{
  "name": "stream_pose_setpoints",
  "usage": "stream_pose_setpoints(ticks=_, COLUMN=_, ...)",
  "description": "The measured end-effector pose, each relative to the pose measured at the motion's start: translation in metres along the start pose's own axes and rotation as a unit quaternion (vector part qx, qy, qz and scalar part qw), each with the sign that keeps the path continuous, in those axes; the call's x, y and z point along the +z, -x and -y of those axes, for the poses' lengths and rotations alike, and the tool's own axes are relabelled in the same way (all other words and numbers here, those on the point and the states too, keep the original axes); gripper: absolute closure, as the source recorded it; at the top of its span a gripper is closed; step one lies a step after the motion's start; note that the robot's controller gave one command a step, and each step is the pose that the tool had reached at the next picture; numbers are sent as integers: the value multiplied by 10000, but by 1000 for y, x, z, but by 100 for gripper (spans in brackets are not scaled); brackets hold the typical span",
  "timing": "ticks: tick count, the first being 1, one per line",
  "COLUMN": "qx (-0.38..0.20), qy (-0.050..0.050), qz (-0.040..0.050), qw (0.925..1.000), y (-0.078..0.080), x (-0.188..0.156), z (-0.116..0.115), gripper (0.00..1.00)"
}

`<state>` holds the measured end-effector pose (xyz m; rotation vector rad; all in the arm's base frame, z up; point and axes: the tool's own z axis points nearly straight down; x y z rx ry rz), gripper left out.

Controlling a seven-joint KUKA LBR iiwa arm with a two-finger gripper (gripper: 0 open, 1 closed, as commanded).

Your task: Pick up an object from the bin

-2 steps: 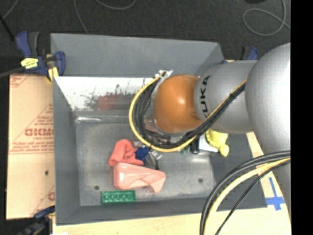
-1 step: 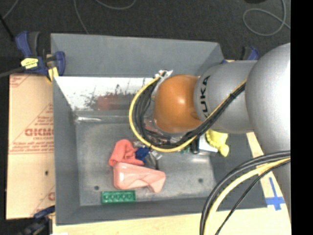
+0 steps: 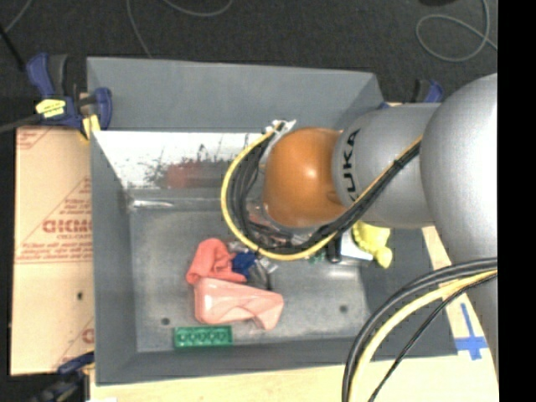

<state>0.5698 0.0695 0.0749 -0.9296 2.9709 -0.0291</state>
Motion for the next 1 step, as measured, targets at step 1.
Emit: stream_pose_setpoints(ticks=1, qx=0, qy=0, qz=0, qw=10000, y=0, x=0, z=0, gripper=100)
